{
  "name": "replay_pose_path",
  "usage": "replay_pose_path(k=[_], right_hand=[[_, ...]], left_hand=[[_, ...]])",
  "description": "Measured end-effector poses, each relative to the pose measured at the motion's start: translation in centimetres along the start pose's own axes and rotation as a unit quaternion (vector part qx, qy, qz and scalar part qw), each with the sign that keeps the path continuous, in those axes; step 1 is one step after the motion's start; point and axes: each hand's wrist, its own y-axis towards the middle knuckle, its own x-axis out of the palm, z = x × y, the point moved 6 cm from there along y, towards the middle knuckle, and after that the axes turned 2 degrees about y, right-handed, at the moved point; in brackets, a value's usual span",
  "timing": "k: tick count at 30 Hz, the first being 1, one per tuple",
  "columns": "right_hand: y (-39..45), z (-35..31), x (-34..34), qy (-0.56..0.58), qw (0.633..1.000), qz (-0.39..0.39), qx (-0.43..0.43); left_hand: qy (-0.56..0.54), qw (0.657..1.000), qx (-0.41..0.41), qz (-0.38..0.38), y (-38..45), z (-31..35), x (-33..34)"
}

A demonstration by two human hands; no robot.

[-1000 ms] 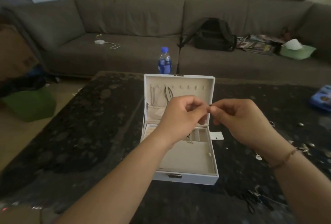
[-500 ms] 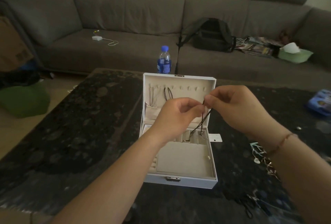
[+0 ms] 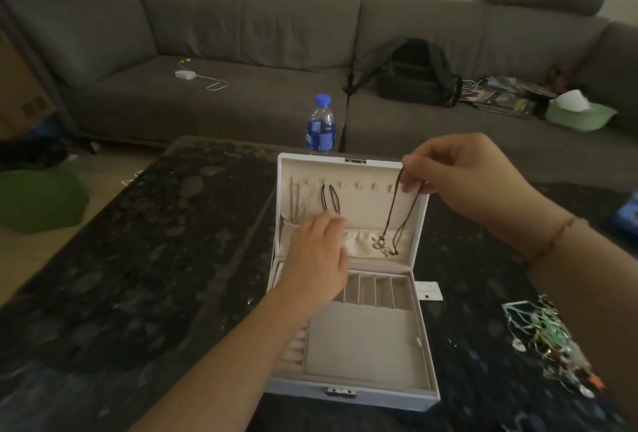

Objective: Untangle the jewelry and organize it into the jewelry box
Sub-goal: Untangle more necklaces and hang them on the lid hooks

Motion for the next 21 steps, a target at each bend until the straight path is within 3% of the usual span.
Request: replay_pose_path(k=[5,16,21], right_hand=[[2.9,0.6,0.4,0.026,1.000,0.017,-0.003],[5.9,-0.1,2.0,0.044,0.996,0.020,-0.077],[7.0,-1.8,2.5,-0.036,0.993,0.017,-0.115]], left_hand=[[0.068,0.998,-0.004,0.009,0.8,0.3,0.4],[-0.011,1.000,0.023,0.011,0.5,0.1,1.3],[-0.037,0.998,0.030,0.037,0.3,0.0,0.8]])
